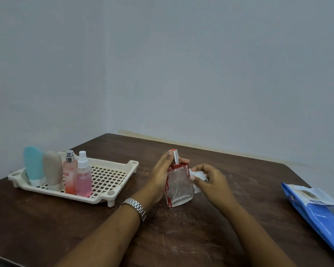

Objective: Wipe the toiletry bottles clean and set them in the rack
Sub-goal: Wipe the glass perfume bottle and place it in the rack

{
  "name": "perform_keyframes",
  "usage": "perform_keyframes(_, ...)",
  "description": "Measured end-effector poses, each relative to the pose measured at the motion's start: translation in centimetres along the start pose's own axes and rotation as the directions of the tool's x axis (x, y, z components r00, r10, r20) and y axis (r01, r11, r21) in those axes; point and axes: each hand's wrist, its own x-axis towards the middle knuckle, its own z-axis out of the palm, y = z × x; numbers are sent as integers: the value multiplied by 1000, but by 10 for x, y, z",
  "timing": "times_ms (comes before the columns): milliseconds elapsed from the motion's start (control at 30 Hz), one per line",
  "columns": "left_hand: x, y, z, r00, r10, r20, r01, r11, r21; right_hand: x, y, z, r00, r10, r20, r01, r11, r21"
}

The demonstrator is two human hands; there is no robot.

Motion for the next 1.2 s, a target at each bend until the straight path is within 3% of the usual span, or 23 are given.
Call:
perform_keyframes(233,1,-1,0,997,-71,27,72,997,-35,-3,-19,0,952,-217,-218,200,975,-96)
perform_keyframes(333,1,1,0,995,-104,12,104,988,-114,-7,-28,7,901,-403,-164,363,904,-227)
perform_keyframes(467,0,3,1,986,-164,25,166,971,-173,-15,-31,23,816,-578,14,542,756,-366)
perform_keyframes(567,-1,3,-1,972,-207,115,225,959,-173,-19,-32,33,794,-602,89,573,691,-441)
perform_keyframes(733,2,1,-1,963,-232,139,260,934,-244,-17,-29,33,797,-604,13,548,714,-436)
perform_keyframes(867,1,1,-1,970,-211,123,230,956,-179,-15,-26,31,814,-578,-55,501,746,-439)
perform_keyframes(1067,-2,4,1,978,-171,121,191,965,-180,-23,-30,37,789,-615,18,553,696,-459)
perform_keyframes(1200,-1,4,0,987,-130,93,144,974,-174,-20,-27,34,803,-595,-22,521,721,-457)
